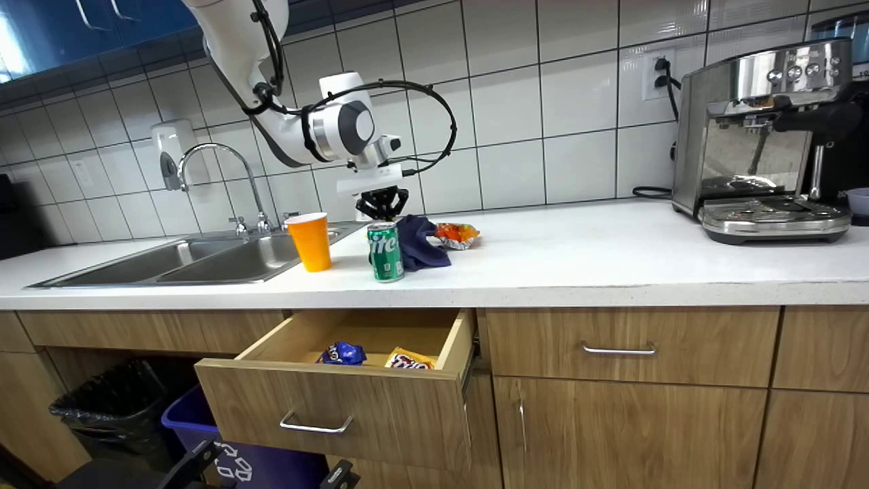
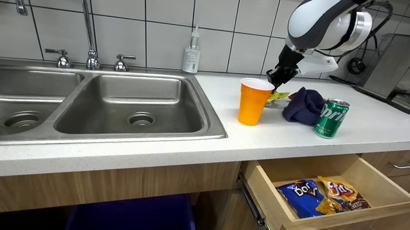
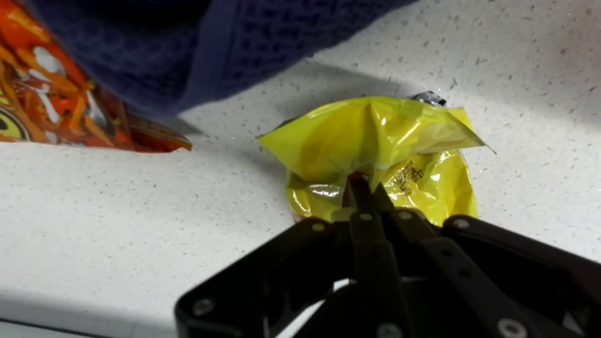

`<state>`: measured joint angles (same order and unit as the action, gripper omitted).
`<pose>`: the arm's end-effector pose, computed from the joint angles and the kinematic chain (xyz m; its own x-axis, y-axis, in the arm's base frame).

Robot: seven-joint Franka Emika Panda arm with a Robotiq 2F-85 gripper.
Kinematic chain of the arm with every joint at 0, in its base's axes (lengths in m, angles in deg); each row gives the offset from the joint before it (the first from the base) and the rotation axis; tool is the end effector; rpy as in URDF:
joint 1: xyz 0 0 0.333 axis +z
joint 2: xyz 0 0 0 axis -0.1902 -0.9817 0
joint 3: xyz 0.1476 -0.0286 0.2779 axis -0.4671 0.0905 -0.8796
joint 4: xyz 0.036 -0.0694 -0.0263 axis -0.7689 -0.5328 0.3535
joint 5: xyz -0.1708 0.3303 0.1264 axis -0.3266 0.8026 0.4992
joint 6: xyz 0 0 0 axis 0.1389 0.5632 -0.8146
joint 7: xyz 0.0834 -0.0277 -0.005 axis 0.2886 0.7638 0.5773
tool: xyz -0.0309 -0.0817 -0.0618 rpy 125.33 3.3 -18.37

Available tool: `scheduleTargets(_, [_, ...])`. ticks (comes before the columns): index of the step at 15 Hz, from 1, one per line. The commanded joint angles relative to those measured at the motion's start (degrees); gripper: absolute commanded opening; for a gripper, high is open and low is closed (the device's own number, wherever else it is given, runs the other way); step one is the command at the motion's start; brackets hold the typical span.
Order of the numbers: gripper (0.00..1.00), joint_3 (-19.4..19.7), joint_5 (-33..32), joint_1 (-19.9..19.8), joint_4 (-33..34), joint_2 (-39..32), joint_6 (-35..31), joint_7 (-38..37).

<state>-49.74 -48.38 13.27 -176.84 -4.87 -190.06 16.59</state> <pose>0.7006 0.0484 0.2861 0.8606 0.3741 0.3455 0.3556 -0.9272 0.1180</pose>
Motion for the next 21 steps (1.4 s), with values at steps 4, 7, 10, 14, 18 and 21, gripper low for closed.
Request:
scheduleTargets(4, [0.00, -1.00, -1.38, -0.85, 0.91, 0.64, 1.13, -0.52])
scheduleTargets(7, [0.00, -1.86, -0.73, -1.37, -0.08, 1.95, 0.18, 0.25])
scheduleTargets(10, [0.00, -2.74, -0.24, -1.79, -1.23, 3.48, -0.81, 0.74])
scheduleTargets(14, [0.00, -4.13, 0.55, -2.68, -2.76, 5.92, -1.96, 1.79])
scheduleTargets(18, [0.00, -5.22, 1.10, -3.71, -4.81, 8.43, -3.30, 2.58])
scheduleTargets(21, [0.00, -6.29, 1.74, -4.73, -7.78, 10.89, -4.93, 3.67])
